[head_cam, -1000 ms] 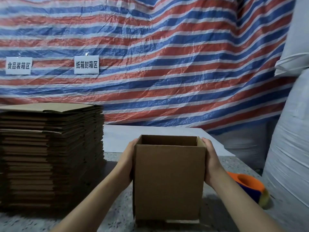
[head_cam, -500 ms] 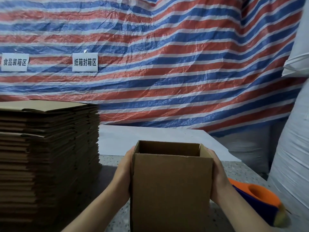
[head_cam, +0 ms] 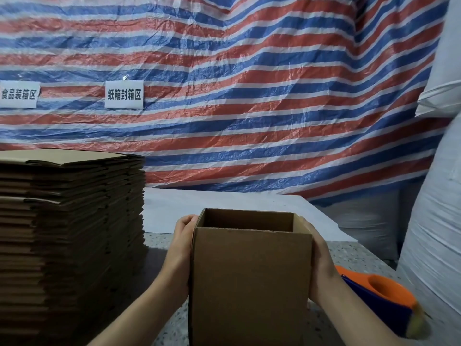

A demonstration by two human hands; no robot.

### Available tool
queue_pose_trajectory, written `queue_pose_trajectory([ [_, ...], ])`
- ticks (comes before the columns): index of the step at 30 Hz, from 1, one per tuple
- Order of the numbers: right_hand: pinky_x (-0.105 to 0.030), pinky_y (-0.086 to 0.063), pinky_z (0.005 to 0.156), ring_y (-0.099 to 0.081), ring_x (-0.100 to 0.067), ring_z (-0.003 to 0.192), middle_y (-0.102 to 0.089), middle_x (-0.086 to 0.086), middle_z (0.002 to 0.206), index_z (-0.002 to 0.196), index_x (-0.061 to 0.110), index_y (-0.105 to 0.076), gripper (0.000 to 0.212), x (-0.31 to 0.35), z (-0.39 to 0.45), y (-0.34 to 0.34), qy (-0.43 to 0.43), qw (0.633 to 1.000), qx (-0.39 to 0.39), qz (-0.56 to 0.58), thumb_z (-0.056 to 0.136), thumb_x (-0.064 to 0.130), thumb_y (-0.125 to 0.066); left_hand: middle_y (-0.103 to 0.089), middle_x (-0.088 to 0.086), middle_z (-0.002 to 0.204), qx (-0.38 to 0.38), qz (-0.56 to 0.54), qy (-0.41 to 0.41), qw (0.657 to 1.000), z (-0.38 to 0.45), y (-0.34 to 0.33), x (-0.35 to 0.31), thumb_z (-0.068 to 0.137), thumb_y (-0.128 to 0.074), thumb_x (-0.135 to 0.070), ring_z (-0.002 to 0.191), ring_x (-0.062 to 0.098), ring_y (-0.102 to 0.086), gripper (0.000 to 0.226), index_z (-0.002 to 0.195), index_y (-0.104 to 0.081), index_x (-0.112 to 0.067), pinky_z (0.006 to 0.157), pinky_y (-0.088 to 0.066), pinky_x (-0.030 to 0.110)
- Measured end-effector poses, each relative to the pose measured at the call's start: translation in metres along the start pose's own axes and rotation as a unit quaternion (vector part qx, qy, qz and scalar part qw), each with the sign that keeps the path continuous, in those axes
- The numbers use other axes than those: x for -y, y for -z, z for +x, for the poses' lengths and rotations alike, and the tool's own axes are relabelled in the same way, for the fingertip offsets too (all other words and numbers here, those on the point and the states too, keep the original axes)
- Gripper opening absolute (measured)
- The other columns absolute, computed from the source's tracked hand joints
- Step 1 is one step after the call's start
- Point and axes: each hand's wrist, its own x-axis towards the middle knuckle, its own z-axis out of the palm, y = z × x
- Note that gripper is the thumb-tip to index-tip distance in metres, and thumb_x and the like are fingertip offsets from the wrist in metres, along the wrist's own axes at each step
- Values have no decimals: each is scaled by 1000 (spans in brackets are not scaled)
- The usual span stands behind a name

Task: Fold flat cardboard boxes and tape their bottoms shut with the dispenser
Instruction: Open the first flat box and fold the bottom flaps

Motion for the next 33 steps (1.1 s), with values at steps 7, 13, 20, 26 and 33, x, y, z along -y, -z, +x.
queue_pose_trajectory([
  [7,-39,-61,64,-77,-27,89,-77,-10,102,106,31,-77,62,-2,-5,-8,15,999,42,-3,72,74,-46,-75,7,87,-9,-3,-16,1000,6,6,0,97,-54,-43,68,20,-73,14,95,-68,-39,53,-56,32],
  [13,-35,-61,64,-74,-20,83,-74,-5,99,107,43,-62,24,7,-8,-10,159,985,42,-48,90,51,-49,-75,5,83,-19,5,-24,1000,10,5,1,96,-56,-44,65,18,-72,19,83,-69,-45,53,-55,32],
  [20,-35,-61,72,-73,-23,97,-73,-2,108,103,46,-68,32,7,-6,-6,149,984,52,-80,105,41,-36,-76,0,92,4,19,-42,999,9,4,5,98,-54,-37,80,18,-73,23,87,-73,-42,72,-60,39],
  [26,-32,-61,71,-72,-24,100,-74,0,109,110,39,-68,34,8,-7,-5,154,981,71,-95,105,42,-34,-75,2,94,-3,25,-49,998,8,3,4,98,-53,-36,80,18,-73,18,96,-71,-37,80,-58,44],
  [33,-33,-61,69,-74,-18,99,-76,7,104,118,44,-66,31,19,-1,-5,90,993,45,-57,103,47,-39,-73,8,74,86,33,44,995,7,3,-6,97,-54,-34,60,18,-70,40,71,-80,-19,54,-57,27],
])
